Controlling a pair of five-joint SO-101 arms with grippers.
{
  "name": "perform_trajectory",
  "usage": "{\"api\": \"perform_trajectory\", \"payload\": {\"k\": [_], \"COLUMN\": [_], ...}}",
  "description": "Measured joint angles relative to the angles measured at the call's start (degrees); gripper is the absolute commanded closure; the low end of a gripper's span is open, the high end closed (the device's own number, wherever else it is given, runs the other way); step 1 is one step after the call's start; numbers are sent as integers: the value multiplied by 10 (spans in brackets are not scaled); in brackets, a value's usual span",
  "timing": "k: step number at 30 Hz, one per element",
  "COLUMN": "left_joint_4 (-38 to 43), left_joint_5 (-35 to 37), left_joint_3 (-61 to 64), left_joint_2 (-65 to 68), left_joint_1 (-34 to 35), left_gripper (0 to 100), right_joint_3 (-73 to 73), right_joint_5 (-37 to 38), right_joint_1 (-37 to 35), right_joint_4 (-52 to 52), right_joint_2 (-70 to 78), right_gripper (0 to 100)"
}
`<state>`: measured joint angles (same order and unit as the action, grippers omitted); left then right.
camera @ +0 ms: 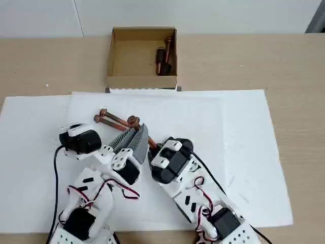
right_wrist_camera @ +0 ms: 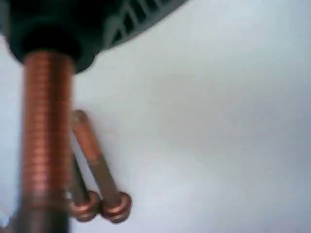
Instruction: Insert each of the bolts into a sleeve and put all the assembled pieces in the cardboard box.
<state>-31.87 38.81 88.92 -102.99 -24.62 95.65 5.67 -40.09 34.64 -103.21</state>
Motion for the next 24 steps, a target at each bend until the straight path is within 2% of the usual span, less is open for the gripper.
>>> {"api": "perform_trajectory", "payload": {"k": [18,24], "left_joint_4": [6,-9], "left_joint_5": [-4,-47], "left_joint_3": [36,59], "left_joint_2": [-4,-4], "left_joint_1": [-4,-56], "left_gripper": [994,994], "right_joint_3": [-3,-3], "right_joint_5": [35,37], "right_joint_1": [2,4], "right_joint_4": [0,0], "right_joint_2": [2,2], "right_gripper": [996,996]}}
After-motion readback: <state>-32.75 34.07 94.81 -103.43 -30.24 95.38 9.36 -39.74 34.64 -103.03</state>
